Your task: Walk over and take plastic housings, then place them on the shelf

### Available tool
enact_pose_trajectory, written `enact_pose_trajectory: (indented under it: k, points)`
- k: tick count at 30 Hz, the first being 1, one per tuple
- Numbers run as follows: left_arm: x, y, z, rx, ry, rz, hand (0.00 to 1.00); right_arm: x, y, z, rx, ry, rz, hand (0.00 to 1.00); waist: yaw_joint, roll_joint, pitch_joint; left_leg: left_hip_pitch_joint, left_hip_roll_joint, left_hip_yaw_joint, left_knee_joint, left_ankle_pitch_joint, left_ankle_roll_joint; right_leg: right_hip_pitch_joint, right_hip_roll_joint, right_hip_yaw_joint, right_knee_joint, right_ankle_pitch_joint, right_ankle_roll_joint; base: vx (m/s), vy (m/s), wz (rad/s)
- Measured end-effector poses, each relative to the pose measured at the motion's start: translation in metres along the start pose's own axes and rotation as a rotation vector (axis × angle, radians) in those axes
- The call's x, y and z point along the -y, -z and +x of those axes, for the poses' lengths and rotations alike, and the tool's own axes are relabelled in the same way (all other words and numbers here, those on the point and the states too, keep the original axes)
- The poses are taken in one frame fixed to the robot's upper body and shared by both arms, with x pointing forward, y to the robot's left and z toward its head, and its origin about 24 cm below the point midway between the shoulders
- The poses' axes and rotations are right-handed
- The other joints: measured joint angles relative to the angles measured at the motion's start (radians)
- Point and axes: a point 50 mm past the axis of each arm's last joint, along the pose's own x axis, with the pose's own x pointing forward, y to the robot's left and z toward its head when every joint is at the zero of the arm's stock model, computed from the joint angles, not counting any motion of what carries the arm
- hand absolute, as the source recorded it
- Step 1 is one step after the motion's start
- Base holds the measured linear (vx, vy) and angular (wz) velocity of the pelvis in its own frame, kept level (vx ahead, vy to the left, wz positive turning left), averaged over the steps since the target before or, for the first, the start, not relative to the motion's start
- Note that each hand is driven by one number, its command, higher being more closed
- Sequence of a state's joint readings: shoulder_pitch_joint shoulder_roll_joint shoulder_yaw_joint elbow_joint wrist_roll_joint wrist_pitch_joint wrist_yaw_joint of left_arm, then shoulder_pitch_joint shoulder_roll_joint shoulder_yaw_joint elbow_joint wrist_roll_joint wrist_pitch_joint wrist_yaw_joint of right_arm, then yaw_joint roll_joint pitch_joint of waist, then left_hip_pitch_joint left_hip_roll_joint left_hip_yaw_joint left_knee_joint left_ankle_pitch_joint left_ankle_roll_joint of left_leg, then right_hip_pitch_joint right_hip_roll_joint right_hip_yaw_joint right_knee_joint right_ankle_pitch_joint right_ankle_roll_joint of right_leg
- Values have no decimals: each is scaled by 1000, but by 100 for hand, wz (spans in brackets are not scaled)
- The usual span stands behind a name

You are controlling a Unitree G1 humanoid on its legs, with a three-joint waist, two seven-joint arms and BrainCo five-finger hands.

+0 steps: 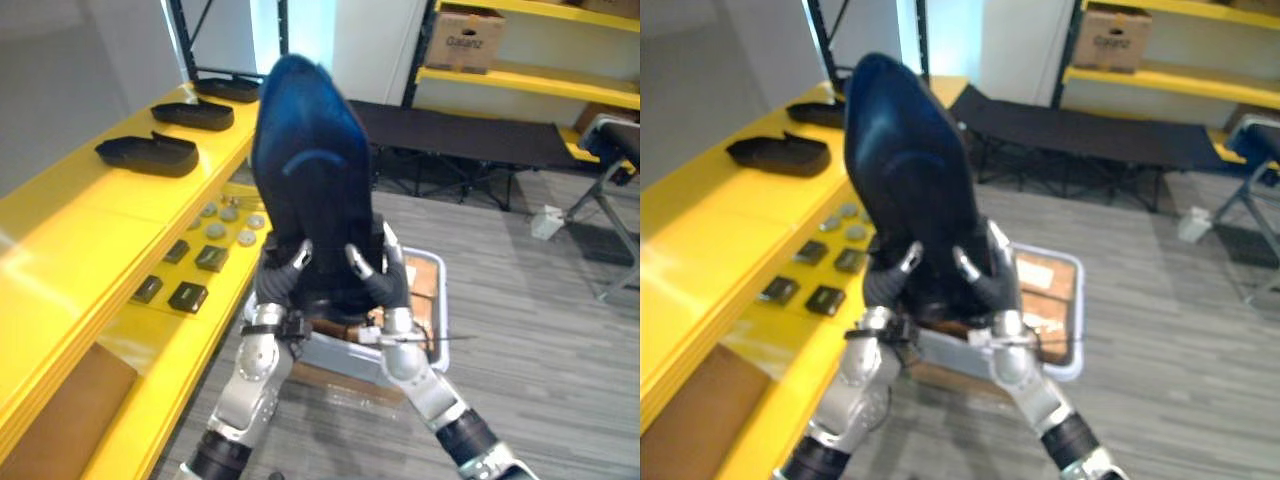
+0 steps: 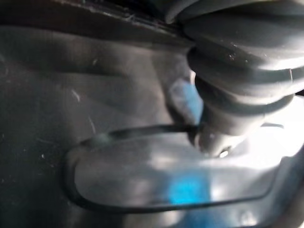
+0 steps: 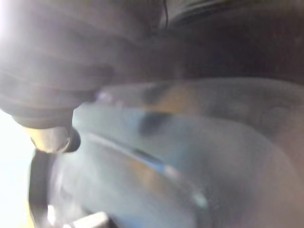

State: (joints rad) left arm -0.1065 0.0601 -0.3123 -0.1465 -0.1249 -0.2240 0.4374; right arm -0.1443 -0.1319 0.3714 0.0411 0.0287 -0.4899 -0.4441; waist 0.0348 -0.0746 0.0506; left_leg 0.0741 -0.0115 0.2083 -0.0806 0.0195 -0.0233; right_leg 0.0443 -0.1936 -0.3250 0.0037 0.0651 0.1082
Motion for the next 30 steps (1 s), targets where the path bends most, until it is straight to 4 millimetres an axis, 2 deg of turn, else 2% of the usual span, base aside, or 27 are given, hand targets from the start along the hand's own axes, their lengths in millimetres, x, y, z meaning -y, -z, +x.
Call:
enact_pose_trajectory:
  k: [2,5,8,10,12,14,17,19,20,22,25,29,30]
  points:
    - [-15,-5,5,51,-113,60,100,23,-10,2,32,91,122,0,-3,0,0,6,0,-7,0,0,0,9,0,-2,3,0,0,20,15,11]
    - [-57,-15,6,147,-344,191,100,81,-38,2,192,214,305,0,-21,0,0,16,1,-5,-5,-1,1,15,0,5,10,0,0,-9,7,-1]
    - [-76,-18,0,186,-433,292,100,113,-55,0,306,278,310,0,-26,2,1,31,5,20,-7,-10,4,12,0,36,15,-4,-4,-44,21,-23]
    - [-80,-20,-1,212,-450,342,100,127,-64,-3,352,304,273,0,-39,6,4,33,4,29,-8,-15,4,10,0,50,18,-13,-9,-54,14,-18]
    - [-86,-24,-2,249,-463,385,100,140,-65,-11,341,335,236,0,-54,11,5,40,5,49,-8,-16,6,0,1,71,21,-21,-8,-38,19,-25]
    - [-89,-22,-5,246,-462,391,100,157,-56,-31,248,406,189,0,-61,26,2,36,7,62,-9,-14,3,-8,3,87,21,-21,-6,-13,13,-22]
    - [-92,-15,-16,197,-460,364,100,168,-32,-61,72,505,168,0,-88,40,-6,30,7,66,-9,-14,3,-16,5,90,16,-23,0,21,8,-5]
    - [-91,-2,-32,101,-440,286,100,173,1,-106,-165,657,177,0,-104,46,-8,28,11,73,-9,-16,0,-19,9,97,9,-22,1,53,-2,-10]
    - [-88,2,-37,66,-426,238,100,173,9,-118,-230,706,180,0,-103,47,-8,27,12,75,-9,-17,-2,-20,11,100,7,-22,2,66,-6,-9]
    - [-82,16,-54,-52,-377,108,100,169,32,-164,-420,854,204,0,-103,48,-8,16,16,77,-9,-21,-7,-27,16,101,1,-22,3,47,-9,-3]
    - [-79,22,-63,-109,-355,47,100,163,35,-178,-460,899,234,0,-103,51,-3,13,18,75,-9,-23,-9,-27,19,101,-6,-16,7,43,-9,0]
    - [-92,14,-63,-73,-423,74,100,160,35,-162,-463,801,174,0,-97,49,-2,11,17,46,-8,-24,-10,-6,16,74,-12,-11,11,40,-6,19]
    - [-100,7,-63,-39,-472,85,100,158,36,-152,-453,759,158,0,-80,49,-1,9,16,40,-8,-24,-9,-4,15,67,-13,-11,11,14,-5,37]
